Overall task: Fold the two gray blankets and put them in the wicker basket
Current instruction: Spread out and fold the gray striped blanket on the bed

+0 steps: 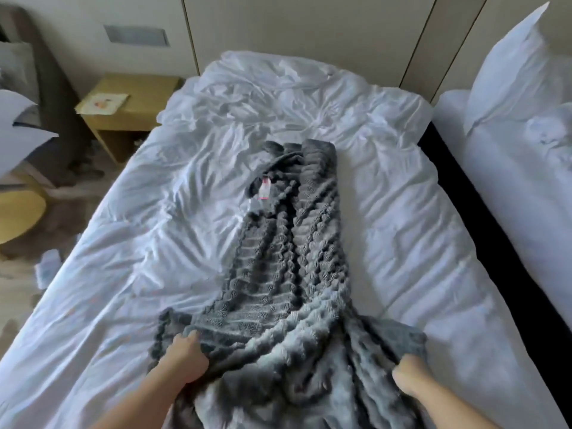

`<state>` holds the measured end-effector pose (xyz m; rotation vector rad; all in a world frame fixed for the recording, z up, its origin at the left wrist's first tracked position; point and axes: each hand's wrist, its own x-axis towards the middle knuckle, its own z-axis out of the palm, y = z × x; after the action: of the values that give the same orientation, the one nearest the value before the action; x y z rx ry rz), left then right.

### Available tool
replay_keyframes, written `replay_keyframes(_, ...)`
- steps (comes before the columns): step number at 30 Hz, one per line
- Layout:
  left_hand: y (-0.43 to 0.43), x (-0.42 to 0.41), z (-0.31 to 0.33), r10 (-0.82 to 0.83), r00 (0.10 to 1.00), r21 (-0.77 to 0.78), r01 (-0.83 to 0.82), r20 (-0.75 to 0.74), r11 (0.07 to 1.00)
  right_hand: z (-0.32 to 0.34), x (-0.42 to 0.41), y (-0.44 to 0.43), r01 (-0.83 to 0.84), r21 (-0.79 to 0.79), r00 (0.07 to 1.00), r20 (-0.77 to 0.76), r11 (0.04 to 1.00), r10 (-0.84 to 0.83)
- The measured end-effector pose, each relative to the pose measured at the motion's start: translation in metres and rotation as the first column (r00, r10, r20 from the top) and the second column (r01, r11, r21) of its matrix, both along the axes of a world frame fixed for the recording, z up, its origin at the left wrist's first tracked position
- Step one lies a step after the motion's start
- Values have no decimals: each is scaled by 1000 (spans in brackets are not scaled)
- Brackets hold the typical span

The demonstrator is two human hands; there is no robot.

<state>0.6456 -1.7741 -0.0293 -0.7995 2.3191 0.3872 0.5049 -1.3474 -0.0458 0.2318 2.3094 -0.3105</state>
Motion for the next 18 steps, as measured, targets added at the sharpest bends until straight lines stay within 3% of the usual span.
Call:
replay_keyframes(1,9,-11,0,40,993,33,-37,-111,999,0,8,-36,9,11,1000,-10,1000,-9)
replay_keyframes(2,20,-22,-1,51,977,73,-37,-205,997,8,3,-55,91,-38,987,-130,995,-95)
replay_keyframes(5,66,-63,-5,-36,940,216,115,-339,970,7,-14,-89,65,-126,991,-110,990,-79)
replay_keyframes(9,123,-107,-37,-63,952,374,178,-299,910,-19,-21,-113,155,-212,983,-59,965,-171)
replay_keyframes(12,150,-129,-50,-271,956,301,294,-116,907,-38,-27,-123,102,-174,988,-94,980,-119)
replay_keyframes(13,153,-135,-48,-317,941,266,338,-120,903,-34,-29,-125,71,-149,989,-120,986,-89)
replay_keyframes(14,149,-139,-42,-274,942,252,318,-194,914,-30,-32,-123,64,-132,980,-177,989,-87)
replay_keyframes(16,119,-150,-29,73,908,276,48,-413,960,-15,-45,-107,114,-90,923,-358,989,-139)
replay_keyframes(18,53,-156,-23,438,732,278,-339,-522,899,-2,-63,-70,231,-45,845,-486,972,-223)
